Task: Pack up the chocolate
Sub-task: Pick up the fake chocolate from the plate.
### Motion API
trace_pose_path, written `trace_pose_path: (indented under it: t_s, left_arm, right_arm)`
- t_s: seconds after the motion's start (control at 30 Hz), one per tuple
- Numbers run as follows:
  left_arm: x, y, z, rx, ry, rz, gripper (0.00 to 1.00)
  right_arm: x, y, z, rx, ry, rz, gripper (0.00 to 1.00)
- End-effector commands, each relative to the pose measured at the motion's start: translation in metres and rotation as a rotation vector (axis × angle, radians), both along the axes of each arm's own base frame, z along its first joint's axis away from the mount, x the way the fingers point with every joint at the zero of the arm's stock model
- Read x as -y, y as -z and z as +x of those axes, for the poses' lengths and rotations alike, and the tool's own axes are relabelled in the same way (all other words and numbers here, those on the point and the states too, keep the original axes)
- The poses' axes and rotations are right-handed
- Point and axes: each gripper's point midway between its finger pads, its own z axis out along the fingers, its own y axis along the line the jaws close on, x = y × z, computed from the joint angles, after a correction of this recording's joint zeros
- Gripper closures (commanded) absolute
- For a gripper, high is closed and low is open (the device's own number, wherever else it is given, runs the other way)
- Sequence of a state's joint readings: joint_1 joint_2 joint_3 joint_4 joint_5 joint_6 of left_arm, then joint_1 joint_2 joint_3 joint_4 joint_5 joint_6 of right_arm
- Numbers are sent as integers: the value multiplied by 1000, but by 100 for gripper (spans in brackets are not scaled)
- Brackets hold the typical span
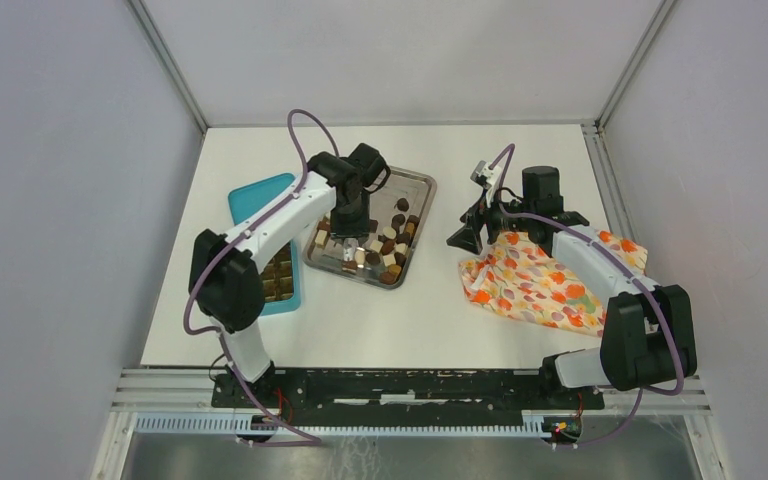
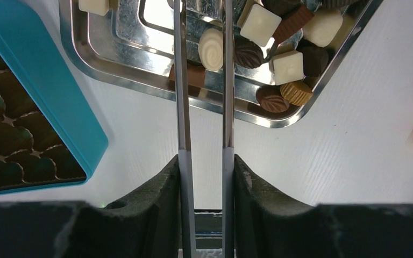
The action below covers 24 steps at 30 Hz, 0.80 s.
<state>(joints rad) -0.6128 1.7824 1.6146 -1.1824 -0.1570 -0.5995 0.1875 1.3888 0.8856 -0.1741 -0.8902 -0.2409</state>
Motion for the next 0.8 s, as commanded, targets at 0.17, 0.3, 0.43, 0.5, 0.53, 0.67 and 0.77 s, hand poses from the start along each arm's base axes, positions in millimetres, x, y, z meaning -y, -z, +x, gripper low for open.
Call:
trace_pose_path:
  t_s: [0.17,0.3,0.43,0.5,0.53,0.67,0.77]
  left_arm:
    - [4,-5,11,16,42,23,58]
    - [6,-3,13,14,47,22,58]
    - [8,-4,14,13,51,12,58]
    - [11,-8,15,23,50,1,58]
    - [11,-10,15,28,50,-4,58]
    - [12,-16,16,42,48,-12,58]
    - [12,-13,16,35,49,-10,58]
  right_arm:
    - [-1,-6,3,42,-13,9,17]
    - [-1,-6,3,40,-11,9,17]
    - [0,-5,3,40,-11,8,17]
    - [-1,-5,3,40,-12,8,17]
    - [-1,-5,3,39,-11,8,17]
    - [-1,-5,3,38,-13,8,17]
    - [-1,-5,3,38,-12,9,17]
